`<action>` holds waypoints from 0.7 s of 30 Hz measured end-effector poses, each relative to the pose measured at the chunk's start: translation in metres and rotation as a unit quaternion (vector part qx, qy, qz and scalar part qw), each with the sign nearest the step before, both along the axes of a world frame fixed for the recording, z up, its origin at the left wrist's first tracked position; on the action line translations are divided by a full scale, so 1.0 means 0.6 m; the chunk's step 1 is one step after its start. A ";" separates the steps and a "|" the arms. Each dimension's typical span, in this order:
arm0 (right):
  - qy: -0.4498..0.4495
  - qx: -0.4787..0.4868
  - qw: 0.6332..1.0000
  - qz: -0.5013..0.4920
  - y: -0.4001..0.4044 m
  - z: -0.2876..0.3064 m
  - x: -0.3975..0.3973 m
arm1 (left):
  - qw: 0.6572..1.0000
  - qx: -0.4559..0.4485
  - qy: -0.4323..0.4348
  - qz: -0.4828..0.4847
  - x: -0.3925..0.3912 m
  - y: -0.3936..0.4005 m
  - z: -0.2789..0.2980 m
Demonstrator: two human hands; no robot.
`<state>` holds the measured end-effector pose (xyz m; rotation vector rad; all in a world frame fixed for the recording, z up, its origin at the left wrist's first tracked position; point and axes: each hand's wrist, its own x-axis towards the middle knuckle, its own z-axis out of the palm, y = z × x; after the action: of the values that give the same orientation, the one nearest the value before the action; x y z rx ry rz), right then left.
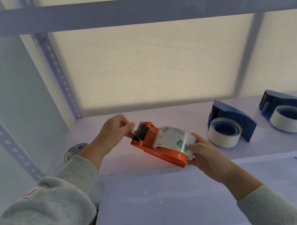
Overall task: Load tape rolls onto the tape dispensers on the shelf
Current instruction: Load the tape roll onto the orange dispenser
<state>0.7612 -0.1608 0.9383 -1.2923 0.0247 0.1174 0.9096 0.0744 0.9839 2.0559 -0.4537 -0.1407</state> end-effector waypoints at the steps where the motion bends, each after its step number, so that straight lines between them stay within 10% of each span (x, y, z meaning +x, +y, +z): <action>1: 0.001 -0.016 1.000 0.002 0.001 -0.001 -0.002 | 1.000 0.002 0.001 -0.004 0.000 0.000 -0.001; 8: -0.083 -0.272 0.954 -0.093 0.029 -0.003 -0.014 | 1.000 -0.006 0.017 -0.014 -0.001 0.004 -0.011; 21: -0.112 -0.120 0.970 -0.179 0.019 -0.003 -0.016 | 0.937 -0.294 0.180 -0.051 0.005 0.014 -0.035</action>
<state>0.7517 -0.1492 0.9366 -1.5152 0.0798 -0.3506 0.9126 0.0827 0.9628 1.3807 -0.3213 -0.3877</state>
